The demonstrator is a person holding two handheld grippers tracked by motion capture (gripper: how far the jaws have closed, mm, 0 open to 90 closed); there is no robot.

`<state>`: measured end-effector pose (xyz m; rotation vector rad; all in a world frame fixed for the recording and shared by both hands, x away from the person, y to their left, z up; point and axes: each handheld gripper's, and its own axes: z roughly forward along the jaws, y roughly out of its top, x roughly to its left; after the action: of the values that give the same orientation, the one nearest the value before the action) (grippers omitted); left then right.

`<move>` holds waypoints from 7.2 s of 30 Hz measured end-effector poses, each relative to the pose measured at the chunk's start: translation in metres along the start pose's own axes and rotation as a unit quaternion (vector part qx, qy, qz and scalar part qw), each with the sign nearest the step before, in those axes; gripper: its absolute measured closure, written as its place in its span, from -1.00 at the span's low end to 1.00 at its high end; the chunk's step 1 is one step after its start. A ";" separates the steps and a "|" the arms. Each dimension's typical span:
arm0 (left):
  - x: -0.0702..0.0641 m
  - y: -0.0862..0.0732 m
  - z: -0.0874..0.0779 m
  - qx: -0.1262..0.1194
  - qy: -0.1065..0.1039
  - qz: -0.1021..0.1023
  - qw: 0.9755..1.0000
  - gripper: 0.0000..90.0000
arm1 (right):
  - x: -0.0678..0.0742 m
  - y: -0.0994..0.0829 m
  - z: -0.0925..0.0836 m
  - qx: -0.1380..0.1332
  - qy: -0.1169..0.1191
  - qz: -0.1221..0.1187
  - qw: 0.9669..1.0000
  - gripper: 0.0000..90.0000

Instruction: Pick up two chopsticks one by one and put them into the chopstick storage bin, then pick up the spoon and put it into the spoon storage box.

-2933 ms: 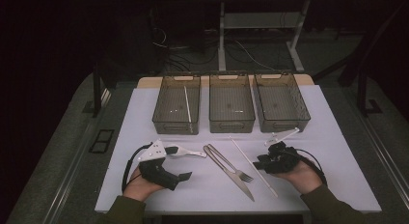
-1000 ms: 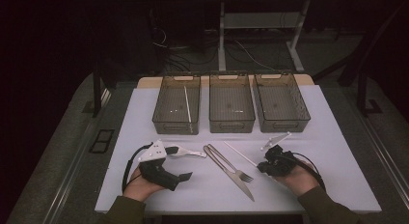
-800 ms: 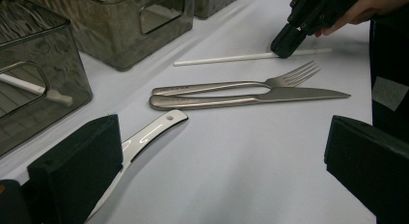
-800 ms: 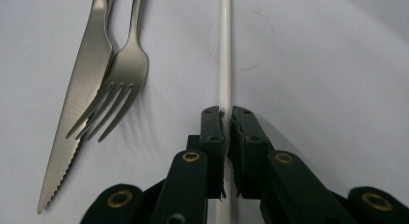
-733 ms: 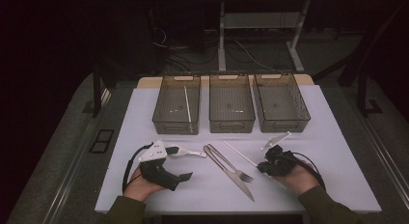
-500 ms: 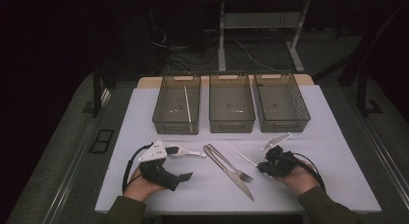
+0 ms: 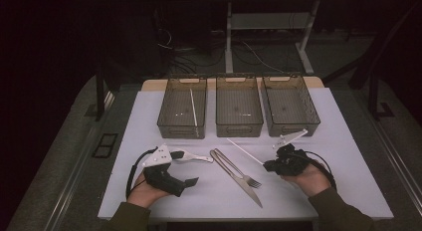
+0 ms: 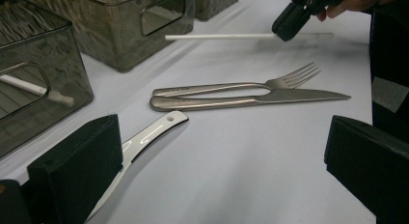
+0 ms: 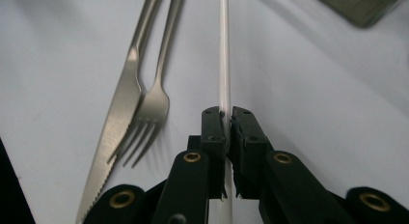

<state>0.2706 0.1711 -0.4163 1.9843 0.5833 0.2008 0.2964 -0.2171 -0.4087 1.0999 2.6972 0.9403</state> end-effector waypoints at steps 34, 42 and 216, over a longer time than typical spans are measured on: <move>0.001 0.000 0.000 -0.007 -0.001 -0.007 1.000 -1.00 | 0.000 0.120 0.012 -0.064 0.013 0.013 0.998 0.87; 0.001 0.000 0.000 -0.009 -0.004 -0.005 1.000 -1.00 | 0.003 0.153 0.024 -0.070 0.011 0.018 0.997 0.87; 0.030 0.018 0.013 0.020 0.014 0.008 1.000 -0.25 | -0.027 -0.076 -0.028 -0.175 -0.023 0.016 0.984 -0.60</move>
<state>0.3073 0.1682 -0.4095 2.0282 0.5951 0.2284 0.2622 -0.2911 -0.4331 1.0757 2.3590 1.3127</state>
